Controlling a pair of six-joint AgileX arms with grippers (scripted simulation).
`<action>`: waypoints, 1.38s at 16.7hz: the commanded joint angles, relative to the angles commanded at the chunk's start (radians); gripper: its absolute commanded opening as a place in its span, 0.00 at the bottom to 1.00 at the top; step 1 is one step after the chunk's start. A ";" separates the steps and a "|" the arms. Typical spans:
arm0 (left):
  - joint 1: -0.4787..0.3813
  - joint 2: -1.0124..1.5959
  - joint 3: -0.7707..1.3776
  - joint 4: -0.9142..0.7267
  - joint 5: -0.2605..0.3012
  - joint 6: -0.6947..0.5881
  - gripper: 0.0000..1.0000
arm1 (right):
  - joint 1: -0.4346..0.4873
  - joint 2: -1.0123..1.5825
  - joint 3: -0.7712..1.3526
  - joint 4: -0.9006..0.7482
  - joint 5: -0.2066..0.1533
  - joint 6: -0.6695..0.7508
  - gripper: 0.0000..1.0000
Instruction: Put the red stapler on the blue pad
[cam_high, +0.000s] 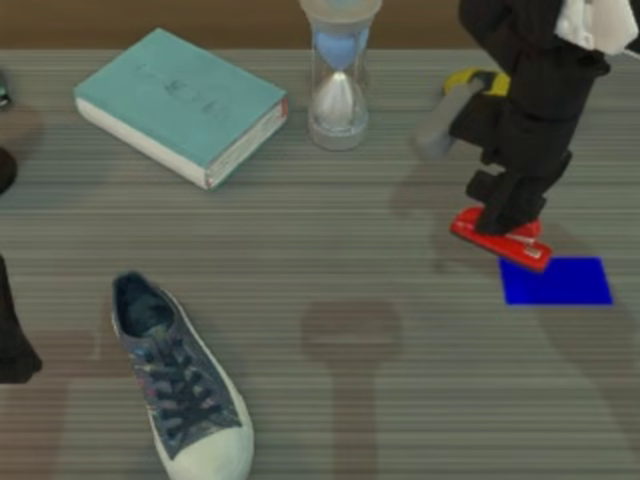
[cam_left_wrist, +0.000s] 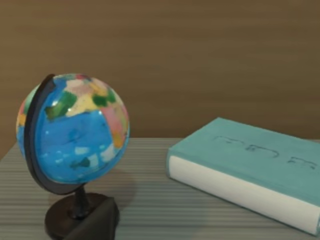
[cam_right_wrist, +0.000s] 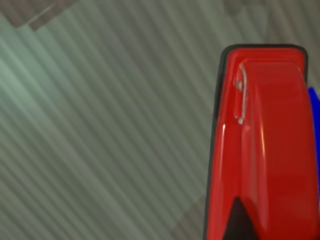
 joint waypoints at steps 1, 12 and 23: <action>0.000 0.000 0.000 0.000 0.000 0.000 1.00 | -0.019 -0.003 0.003 -0.009 -0.002 -0.082 0.00; 0.000 0.000 0.000 0.000 0.000 0.000 1.00 | -0.199 -0.060 0.021 -0.069 -0.024 -0.774 0.00; 0.000 0.000 0.000 0.000 0.000 0.000 1.00 | -0.190 -0.030 -0.107 0.093 -0.024 -0.780 0.00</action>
